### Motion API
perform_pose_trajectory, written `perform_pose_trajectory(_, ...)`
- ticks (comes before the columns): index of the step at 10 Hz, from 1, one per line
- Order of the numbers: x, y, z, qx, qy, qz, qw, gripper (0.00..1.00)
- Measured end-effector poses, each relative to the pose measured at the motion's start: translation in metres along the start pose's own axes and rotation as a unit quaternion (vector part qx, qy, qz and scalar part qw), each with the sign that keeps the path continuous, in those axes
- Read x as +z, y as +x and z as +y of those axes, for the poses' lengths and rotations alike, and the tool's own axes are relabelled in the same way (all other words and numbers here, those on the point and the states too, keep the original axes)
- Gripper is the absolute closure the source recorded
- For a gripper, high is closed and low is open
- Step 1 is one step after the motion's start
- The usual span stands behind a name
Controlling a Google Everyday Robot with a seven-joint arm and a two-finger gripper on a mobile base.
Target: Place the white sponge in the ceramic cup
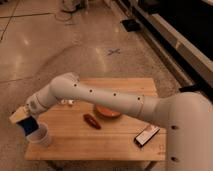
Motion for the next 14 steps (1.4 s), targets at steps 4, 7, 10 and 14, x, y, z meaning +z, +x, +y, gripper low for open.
perform_pose_trajectory(4, 0.028, -0.008, 0.019, 0.015, 0.008, -0.009, 0.9998, 0.61)
perform_pose_trajectory(7, 0.033, -0.018, 0.053, 0.037, -0.005, -0.013, 0.9992, 0.31)
perform_pose_trajectory(10, 0.024, -0.023, 0.074, 0.060, -0.020, -0.010, 0.9980, 0.20)
perform_pose_trajectory(14, 0.006, -0.016, 0.075, 0.077, -0.022, 0.008, 0.9967, 0.20)
